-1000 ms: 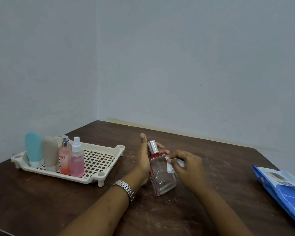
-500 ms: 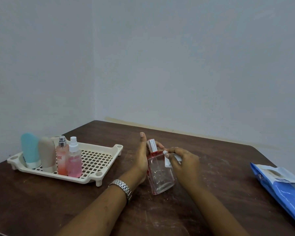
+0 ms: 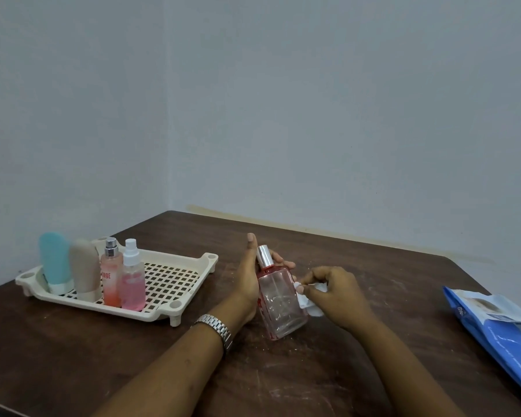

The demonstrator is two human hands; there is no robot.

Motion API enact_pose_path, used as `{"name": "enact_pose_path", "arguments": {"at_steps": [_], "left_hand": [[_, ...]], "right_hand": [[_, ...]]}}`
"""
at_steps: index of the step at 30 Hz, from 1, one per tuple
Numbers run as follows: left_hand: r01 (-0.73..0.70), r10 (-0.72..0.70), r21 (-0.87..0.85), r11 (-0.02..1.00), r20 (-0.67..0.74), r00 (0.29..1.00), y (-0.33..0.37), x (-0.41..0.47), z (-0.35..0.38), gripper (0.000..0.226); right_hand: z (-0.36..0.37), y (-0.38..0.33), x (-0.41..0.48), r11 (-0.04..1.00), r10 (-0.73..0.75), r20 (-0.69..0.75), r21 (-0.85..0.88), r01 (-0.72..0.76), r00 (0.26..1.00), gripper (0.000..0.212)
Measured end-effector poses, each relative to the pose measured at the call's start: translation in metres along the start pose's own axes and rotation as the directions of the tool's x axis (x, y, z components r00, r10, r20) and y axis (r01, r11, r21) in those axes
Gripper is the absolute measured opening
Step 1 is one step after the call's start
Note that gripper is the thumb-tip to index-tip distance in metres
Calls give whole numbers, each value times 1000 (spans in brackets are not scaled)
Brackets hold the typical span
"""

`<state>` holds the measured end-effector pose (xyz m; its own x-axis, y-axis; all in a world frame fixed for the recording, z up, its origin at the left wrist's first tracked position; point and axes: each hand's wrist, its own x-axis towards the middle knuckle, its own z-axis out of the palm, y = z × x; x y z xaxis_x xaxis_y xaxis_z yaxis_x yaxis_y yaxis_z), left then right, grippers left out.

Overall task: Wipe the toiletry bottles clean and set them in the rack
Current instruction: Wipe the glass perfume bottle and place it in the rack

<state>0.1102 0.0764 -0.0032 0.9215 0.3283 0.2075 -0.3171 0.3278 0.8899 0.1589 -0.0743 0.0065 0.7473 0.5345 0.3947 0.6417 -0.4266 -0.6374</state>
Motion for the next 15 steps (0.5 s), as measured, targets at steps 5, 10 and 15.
{"name": "enact_pose_path", "arguments": {"at_steps": [5,10,15], "left_hand": [[2,-2,9,1000,-6,1000,0,1,-1,67],[17,-17,4,1000,17,1000,-2,2,-2,66],[-1,2,-9,1000,39,999,-3,3,-2,67]], "right_hand": [[9,-1,0,998,-13,-101,57,19,995,5],[3,0,2,997,10,-53,78,-6,999,8],[-7,2,1,998,10,88,63,-16,996,12]]}}
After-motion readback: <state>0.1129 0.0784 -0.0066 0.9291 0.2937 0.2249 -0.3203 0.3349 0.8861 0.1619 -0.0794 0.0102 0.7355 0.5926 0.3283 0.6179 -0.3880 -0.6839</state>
